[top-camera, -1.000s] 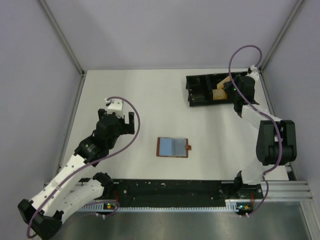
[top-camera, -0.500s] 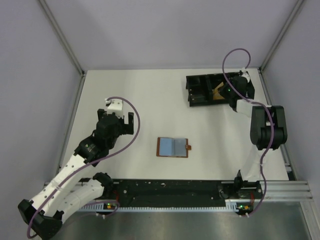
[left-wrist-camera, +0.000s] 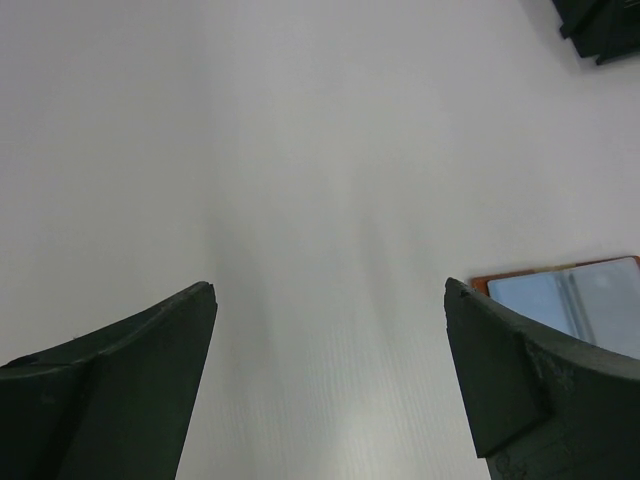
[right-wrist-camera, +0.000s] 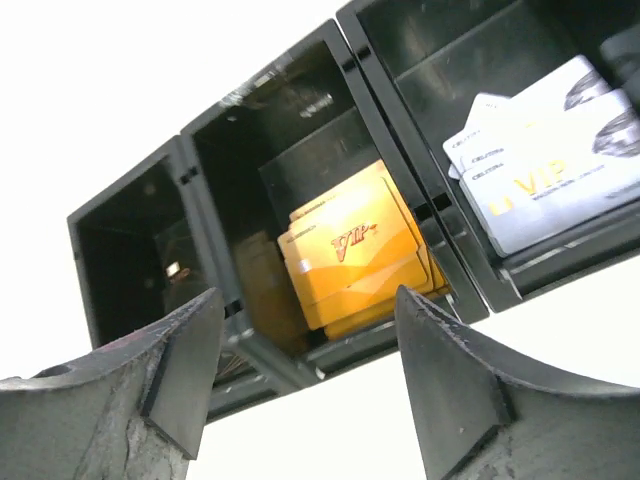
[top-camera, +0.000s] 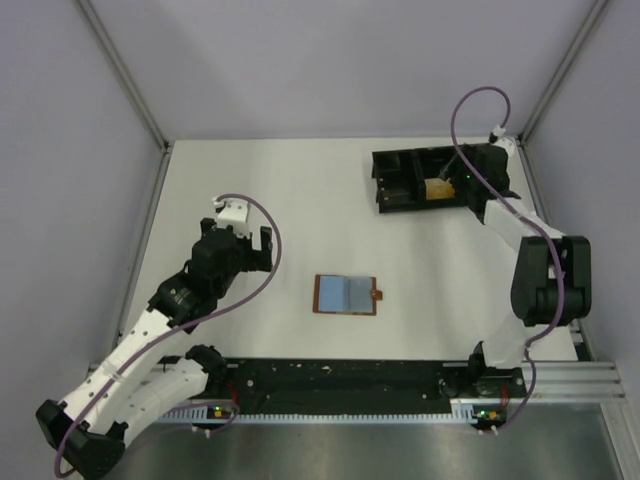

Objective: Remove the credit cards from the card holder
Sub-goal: Place the credit card in the storage box, then remove the credit card from the card holder.

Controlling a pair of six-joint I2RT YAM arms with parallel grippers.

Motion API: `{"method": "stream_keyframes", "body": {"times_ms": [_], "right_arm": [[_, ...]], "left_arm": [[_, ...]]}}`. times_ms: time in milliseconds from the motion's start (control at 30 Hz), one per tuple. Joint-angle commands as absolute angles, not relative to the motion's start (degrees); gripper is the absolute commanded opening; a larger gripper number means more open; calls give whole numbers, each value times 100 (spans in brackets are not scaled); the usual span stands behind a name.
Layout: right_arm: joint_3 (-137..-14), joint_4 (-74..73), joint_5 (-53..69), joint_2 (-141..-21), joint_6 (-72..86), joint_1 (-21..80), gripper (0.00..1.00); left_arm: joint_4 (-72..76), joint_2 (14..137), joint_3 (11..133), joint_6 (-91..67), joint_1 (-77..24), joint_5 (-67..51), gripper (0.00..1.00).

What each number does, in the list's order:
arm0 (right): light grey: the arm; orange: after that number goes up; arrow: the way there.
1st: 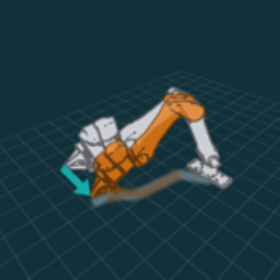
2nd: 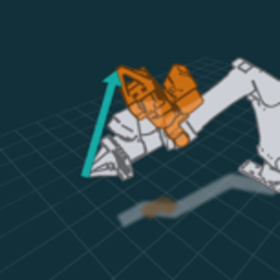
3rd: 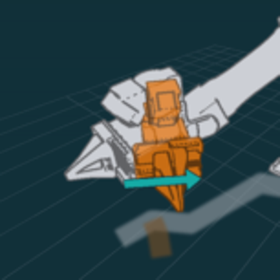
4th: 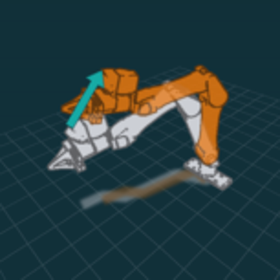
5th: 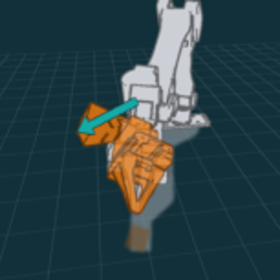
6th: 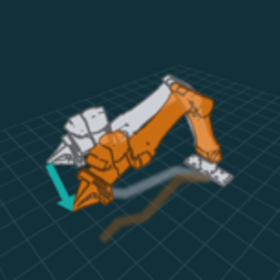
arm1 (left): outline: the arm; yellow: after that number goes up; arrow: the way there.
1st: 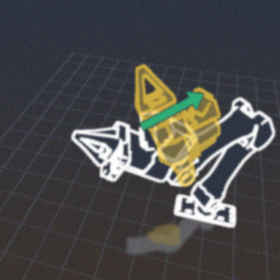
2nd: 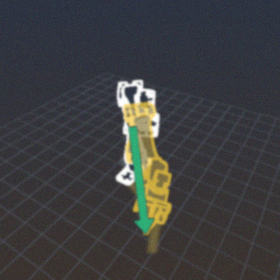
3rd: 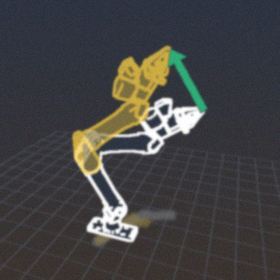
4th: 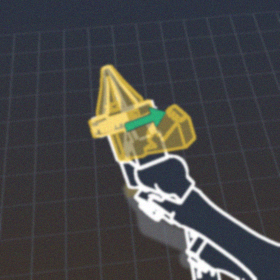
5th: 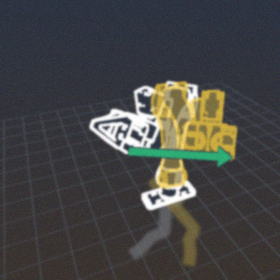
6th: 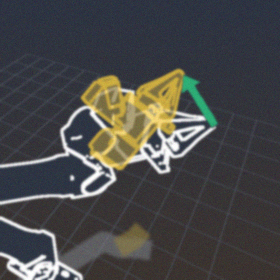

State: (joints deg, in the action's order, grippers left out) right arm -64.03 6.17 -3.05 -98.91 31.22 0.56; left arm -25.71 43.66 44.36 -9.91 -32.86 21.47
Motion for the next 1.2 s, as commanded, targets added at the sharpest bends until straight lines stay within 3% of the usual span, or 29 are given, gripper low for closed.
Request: {"method": "stream_keyframes", "body": {"times_ms": [0,433,600,800,1167], "right_arm": [[-6118,212,-598,-8633,2734,96,70],[-4580,158,1388,-6874,3234,1747,70],[-4018,315,2117,-6768,3506,2328,70],[-3297,579,2109,-6820,3779,2742,67],[-3261,949,2522,-7602,3762,2900,66]], "left_arm": [[-2162,4411,4377,-1291,-3261,1163,99],[-1021,5475,4228,-2715,-3287,-1291,100],[-633,6098,4184,-3058,-3357,-1845,93],[-510,6863,4087,-3296,-3419,-2127,82],[-466,7839,3788,-3419,-3542,-2013,62]]}}
